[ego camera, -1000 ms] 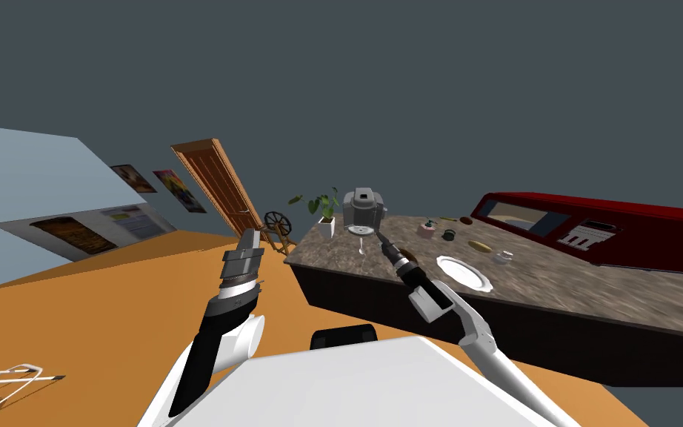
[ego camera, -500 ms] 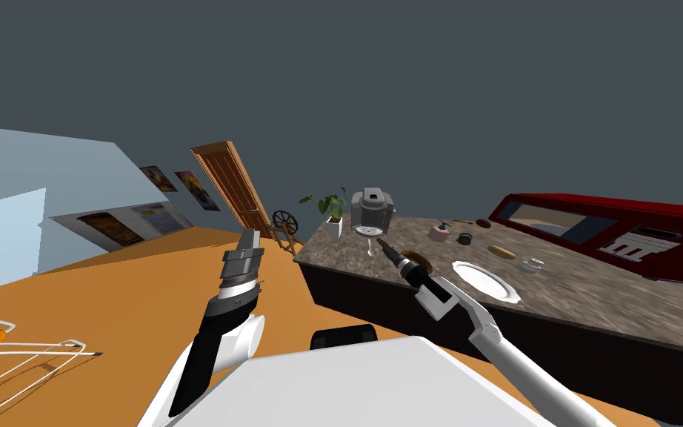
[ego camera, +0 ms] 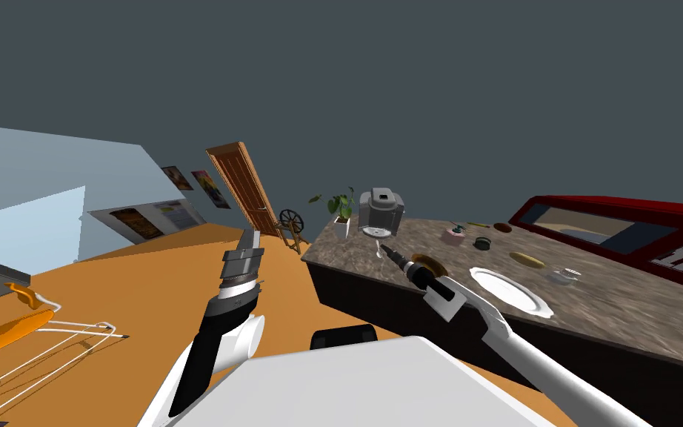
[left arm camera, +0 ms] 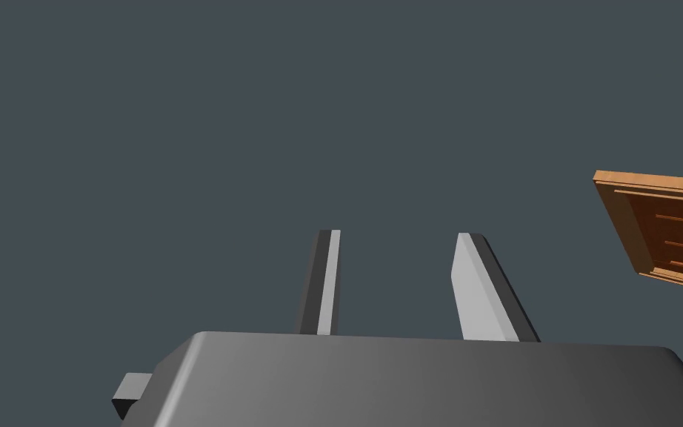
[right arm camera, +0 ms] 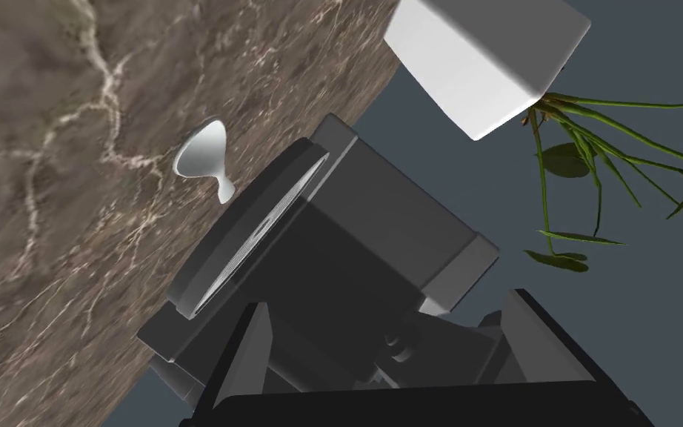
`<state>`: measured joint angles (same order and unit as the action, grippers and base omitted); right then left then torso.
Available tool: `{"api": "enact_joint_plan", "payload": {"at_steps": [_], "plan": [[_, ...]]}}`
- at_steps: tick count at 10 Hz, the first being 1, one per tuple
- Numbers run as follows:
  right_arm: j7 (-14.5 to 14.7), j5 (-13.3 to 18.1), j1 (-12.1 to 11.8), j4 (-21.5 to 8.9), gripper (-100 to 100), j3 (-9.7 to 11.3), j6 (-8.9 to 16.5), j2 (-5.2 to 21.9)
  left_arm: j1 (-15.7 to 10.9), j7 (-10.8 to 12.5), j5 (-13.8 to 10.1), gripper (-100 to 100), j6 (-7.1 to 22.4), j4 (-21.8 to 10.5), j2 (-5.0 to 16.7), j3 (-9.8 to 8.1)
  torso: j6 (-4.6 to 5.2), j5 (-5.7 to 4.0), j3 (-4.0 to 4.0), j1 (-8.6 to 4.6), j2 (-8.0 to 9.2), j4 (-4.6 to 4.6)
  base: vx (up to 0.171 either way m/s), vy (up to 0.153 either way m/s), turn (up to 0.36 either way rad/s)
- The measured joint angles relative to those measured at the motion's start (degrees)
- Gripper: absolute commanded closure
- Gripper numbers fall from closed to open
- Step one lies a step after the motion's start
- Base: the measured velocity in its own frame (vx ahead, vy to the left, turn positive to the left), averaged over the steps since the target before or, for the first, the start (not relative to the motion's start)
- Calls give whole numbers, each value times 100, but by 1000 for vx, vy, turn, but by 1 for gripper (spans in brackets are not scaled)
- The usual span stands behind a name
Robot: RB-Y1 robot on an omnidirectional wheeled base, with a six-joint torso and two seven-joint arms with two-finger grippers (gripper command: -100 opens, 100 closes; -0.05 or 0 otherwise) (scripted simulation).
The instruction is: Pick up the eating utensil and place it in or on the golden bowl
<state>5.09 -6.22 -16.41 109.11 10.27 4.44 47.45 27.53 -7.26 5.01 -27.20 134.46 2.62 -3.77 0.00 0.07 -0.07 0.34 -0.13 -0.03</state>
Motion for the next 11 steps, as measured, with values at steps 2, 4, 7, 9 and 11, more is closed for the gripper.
{"api": "enact_joint_plan", "payload": {"at_steps": [2,4,7,9,11], "plan": [[33,-33,53,-125,-100,73,181,345,0,0,0,0,0,0,0,0,0,1,3,0,6,1,12,84,82],[55,-56,71,-286,-100,147,299,666,0,0,0,0,0,0,0,0,0,0,5,-2,10,2,25,106,136],[107,-85,46,-622,-100,300,473,1180,0,0,0,0,0,0,0,0,1,1,1,3,3,1,40,102,116],[154,-95,5,-949,-100,422,489,1469,1,0,0,0,0,0,0,-1,4,2,3,-3,5,2,33,83,87],[146,-128,-72,-1024,-100,466,599,1765,1,0,0,0,0,0,0,-1,4,0,5,-8,8,2,35,69,88]]}}
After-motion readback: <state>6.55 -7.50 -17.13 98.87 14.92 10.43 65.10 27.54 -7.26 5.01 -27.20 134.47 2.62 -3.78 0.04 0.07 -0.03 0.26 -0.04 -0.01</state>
